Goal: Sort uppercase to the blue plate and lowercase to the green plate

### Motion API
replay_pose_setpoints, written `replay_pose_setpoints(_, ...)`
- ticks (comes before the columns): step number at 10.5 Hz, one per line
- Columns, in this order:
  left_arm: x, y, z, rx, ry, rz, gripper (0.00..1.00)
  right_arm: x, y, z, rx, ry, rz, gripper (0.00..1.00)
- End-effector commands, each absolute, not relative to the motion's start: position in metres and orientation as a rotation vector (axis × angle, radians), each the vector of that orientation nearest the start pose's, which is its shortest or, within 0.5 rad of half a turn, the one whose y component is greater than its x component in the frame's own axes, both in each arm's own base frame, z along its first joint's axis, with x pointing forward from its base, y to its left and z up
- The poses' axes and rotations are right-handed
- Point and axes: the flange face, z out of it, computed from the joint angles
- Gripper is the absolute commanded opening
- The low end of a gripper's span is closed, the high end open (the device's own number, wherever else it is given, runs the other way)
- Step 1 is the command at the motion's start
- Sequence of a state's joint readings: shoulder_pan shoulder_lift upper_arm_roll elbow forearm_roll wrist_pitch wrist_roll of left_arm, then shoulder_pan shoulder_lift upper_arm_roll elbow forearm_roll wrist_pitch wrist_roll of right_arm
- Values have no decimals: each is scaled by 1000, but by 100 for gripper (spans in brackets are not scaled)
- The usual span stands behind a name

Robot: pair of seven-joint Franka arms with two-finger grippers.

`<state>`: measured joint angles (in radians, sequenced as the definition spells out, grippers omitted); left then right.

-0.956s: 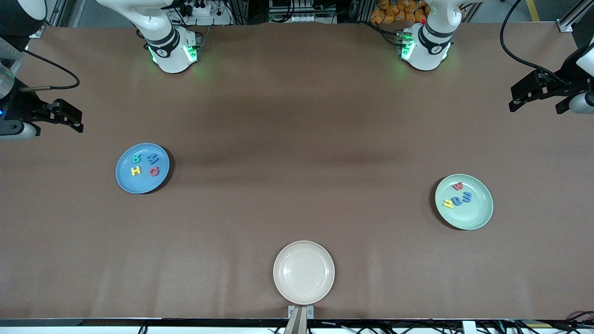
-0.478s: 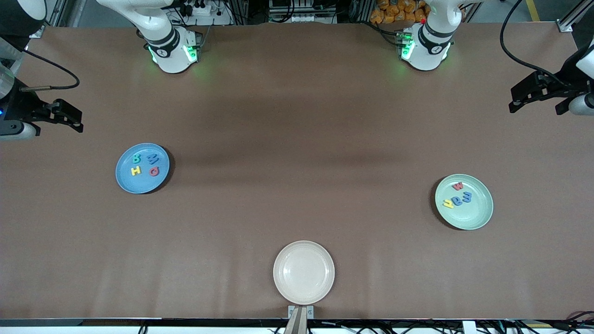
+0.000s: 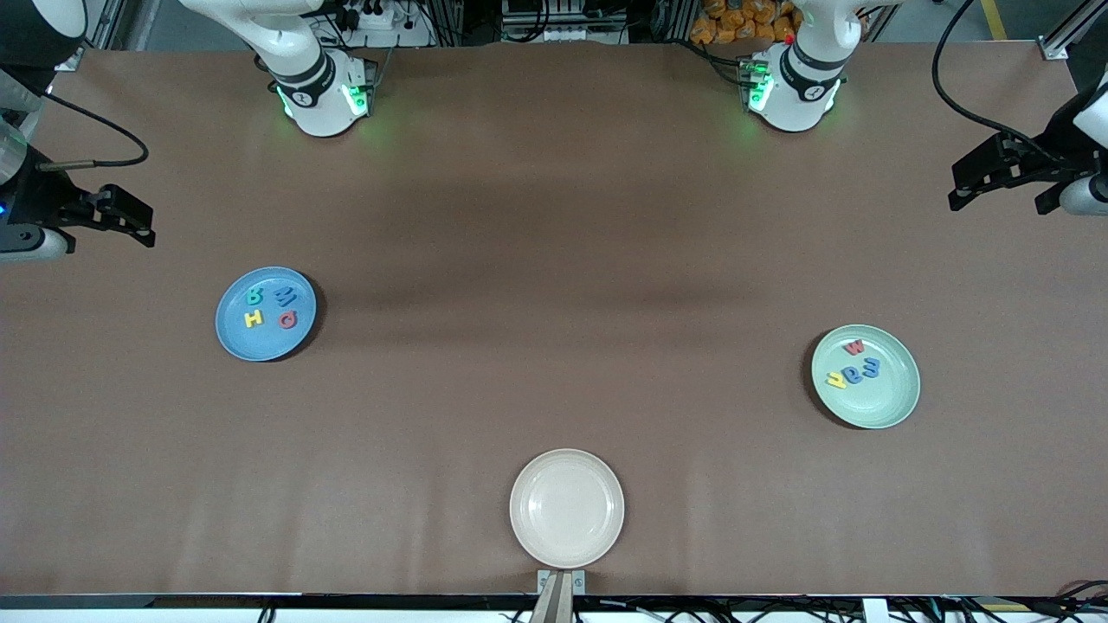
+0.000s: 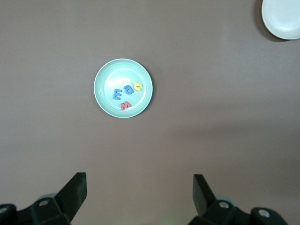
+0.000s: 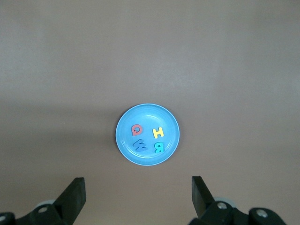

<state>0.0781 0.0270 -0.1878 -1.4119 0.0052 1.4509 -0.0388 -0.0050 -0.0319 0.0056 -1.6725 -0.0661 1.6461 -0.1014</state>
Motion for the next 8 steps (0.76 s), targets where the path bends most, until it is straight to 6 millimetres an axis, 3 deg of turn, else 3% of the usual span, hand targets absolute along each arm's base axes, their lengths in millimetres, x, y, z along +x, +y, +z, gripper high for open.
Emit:
replay_pose_setpoints(1,546,-61,678,-3159,141,-11,100,543,-7,602,-3205,-168,-2,100)
replay_pose_setpoints(8,547,-52,677,-3159,126,-11,100,543,-5,606,-3205,-167,-17,100)
